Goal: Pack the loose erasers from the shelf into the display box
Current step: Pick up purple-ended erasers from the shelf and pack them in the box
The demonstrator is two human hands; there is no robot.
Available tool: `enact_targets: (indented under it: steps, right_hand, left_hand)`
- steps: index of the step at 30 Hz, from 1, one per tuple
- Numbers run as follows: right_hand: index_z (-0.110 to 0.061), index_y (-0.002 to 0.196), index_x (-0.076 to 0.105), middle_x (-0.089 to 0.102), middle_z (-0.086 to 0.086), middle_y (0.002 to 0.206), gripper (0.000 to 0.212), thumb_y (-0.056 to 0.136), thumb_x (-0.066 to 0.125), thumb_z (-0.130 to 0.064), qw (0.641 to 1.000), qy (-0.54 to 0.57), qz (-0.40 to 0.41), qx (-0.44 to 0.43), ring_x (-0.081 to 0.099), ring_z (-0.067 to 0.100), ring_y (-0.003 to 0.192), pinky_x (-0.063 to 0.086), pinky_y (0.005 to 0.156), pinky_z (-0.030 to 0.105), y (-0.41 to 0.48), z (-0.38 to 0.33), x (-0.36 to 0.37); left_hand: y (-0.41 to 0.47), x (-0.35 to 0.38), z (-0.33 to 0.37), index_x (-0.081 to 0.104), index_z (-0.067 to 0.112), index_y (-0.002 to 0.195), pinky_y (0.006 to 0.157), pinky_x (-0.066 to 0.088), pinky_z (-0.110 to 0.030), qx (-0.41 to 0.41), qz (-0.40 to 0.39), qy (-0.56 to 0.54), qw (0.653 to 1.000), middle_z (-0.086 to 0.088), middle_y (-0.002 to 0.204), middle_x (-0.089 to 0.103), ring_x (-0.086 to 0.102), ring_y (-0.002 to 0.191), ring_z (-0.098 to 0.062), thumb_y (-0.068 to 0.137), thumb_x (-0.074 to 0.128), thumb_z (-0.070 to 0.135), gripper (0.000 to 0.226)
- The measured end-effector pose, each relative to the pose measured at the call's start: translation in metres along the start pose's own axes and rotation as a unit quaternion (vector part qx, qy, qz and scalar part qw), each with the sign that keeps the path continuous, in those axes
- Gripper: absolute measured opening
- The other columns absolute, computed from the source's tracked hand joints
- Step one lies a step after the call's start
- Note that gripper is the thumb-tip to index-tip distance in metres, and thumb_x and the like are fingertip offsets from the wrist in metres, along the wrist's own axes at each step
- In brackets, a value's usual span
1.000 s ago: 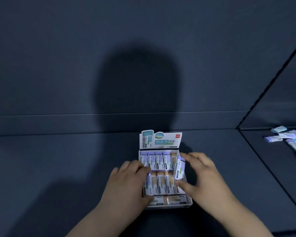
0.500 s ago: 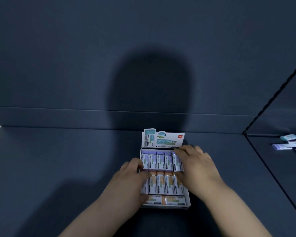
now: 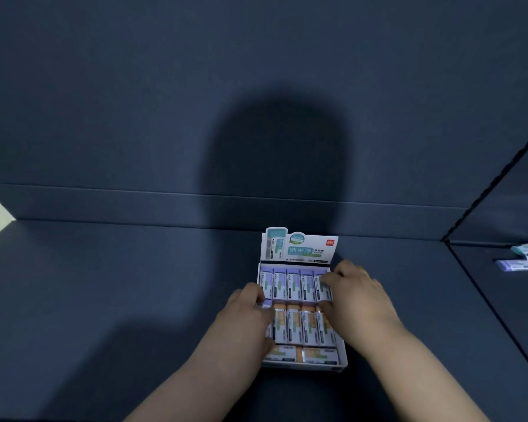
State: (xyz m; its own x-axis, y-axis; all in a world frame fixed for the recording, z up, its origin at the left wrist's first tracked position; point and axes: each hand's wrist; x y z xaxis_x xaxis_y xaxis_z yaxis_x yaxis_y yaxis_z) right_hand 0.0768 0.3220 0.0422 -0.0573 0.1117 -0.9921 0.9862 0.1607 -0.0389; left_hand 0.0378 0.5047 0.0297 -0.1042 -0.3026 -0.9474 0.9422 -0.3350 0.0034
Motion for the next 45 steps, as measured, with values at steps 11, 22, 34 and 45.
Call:
enact_targets:
  steps: [11,22,34,45]
  right_hand:
    - [-0.024,0.133,0.039,0.045,0.001,0.120,0.049,0.089,0.053,-0.039,0.999,0.039,-0.022,0.021,0.043,0.021,0.117,0.041,0.093,0.031,-0.012,-0.005,0.000]
    - [-0.023,0.134,0.045,0.049,0.001,0.111,0.057,0.083,0.058,-0.047,0.998,0.059,0.028,-0.004,0.049,0.023,0.110,0.043,0.092,0.031,-0.036,-0.022,-0.008]
    - [-0.014,0.117,0.062,0.055,0.002,0.093,0.052,0.074,0.070,-0.043,0.990,0.068,0.120,-0.009,0.057,0.026,0.093,0.051,0.082,0.038,-0.092,0.056,-0.007]
    - [-0.020,0.125,0.056,0.050,-0.006,0.121,0.054,0.078,0.066,-0.044,0.992,0.085,0.091,0.008,0.046,0.016,0.116,0.038,0.098,0.025,-0.213,0.246,-0.028]
  left_hand:
    - [-0.002,0.000,0.001,0.053,0.016,0.124,0.086,0.039,-0.025,0.018,0.017,0.060,0.998,0.003,0.122,0.035,0.036,0.114,-0.015,0.091,0.051,0.027,0.035]
    - [0.019,-0.001,0.002,0.073,0.020,0.083,0.059,0.049,-0.030,0.114,0.119,0.109,0.980,0.004,0.076,0.063,0.062,0.072,-0.018,0.055,0.083,0.042,0.037]
    - [0.016,0.020,0.088,0.072,0.016,0.093,0.062,0.048,-0.028,0.142,0.105,0.134,0.975,0.001,0.075,0.062,0.061,0.071,-0.021,0.056,0.081,0.041,0.045]
    - [-0.003,0.098,0.293,0.073,0.015,0.097,0.065,0.051,-0.027,0.122,0.116,0.095,0.981,0.003,0.077,0.065,0.063,0.071,-0.017,0.055,0.083,0.043,0.051]
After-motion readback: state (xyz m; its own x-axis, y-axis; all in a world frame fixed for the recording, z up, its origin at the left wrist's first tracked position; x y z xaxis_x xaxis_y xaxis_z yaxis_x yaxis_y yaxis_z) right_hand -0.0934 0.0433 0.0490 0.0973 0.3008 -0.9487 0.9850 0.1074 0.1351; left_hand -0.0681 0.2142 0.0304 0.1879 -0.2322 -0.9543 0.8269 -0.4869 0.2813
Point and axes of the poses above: each hand's wrist, its own y-axis towards the middle knuckle, its own x-axis out of the palm, z = x × y
